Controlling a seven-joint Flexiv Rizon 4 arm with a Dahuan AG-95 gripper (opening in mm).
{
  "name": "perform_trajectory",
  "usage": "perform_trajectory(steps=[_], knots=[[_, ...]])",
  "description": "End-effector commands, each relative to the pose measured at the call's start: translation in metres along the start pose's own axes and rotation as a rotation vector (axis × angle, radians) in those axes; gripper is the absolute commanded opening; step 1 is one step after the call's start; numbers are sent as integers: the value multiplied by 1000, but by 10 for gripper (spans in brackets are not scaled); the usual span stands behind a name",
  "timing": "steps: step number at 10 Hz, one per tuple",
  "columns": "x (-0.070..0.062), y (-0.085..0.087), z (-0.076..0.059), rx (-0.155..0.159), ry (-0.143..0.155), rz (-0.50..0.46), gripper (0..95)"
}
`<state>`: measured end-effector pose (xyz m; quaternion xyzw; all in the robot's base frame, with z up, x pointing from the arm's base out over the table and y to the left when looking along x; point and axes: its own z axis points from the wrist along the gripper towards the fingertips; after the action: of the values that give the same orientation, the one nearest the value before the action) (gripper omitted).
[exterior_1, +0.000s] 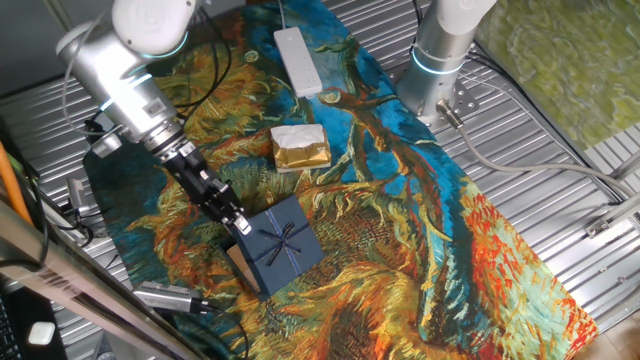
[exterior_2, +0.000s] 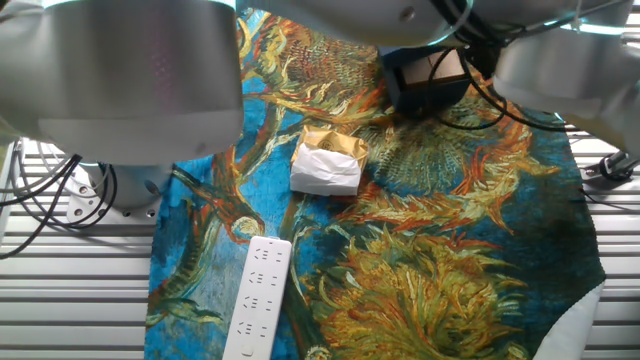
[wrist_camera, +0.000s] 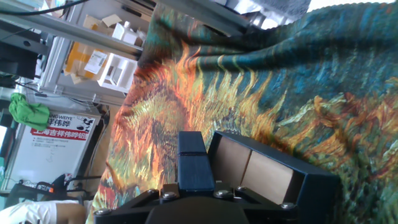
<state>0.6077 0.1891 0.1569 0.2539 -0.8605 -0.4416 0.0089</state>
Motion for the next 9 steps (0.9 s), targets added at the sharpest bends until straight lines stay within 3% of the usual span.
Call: perform_trajectory(steps=[1,4,9], knots=[[-3,-1,-4,-10,8,0,0],[-7,-2,-13,-23,14,5,0],[-8,-4,-13,-30,7,3,0]])
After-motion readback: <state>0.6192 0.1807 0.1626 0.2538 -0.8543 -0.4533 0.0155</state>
